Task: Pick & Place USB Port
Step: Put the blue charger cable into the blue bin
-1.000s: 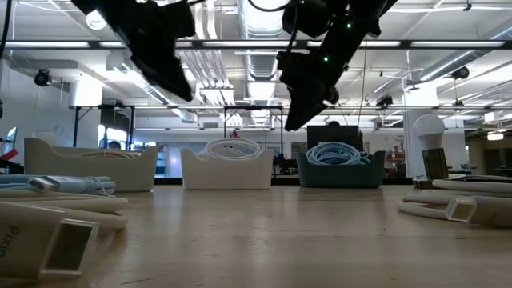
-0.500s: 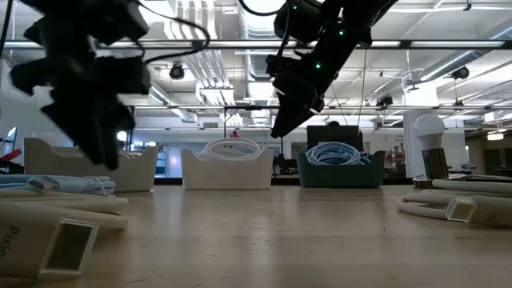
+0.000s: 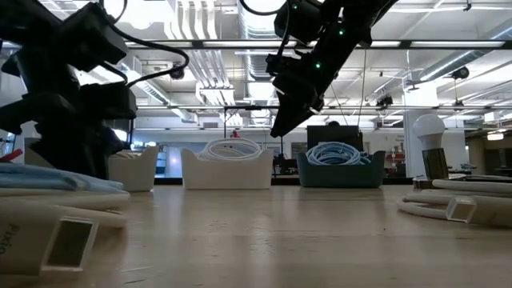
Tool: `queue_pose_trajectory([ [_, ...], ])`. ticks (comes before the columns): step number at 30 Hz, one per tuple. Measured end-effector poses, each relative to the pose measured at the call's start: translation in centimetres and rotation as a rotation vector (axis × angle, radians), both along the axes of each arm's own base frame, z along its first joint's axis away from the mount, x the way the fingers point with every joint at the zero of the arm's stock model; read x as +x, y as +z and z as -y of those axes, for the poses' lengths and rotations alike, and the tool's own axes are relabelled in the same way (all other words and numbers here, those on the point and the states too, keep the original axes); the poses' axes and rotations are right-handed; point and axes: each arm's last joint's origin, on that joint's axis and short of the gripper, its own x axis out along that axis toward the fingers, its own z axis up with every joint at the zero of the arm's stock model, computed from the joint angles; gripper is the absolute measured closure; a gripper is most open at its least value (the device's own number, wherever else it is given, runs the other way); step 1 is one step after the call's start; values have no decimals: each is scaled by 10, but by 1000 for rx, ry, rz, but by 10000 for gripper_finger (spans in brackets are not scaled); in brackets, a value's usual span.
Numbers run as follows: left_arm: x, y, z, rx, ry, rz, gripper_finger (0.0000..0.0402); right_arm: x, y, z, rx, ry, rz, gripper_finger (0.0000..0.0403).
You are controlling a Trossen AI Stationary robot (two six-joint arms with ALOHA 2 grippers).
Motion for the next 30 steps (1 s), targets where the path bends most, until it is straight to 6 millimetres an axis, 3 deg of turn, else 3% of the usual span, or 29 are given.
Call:
queue_pose_trajectory([
  [5,0,-1,0,15,-15,11,260,0,0,0,0,0,0,195],
  [13,0,-1,0,11,-7,19,381,0,0,0,0,0,0,195],
  [21,23,29,0,134,5,155,372,1,0,0,23,4,14,195],
  [30,38,58,-7,445,149,256,379,22,6,-12,123,118,244,195],
])
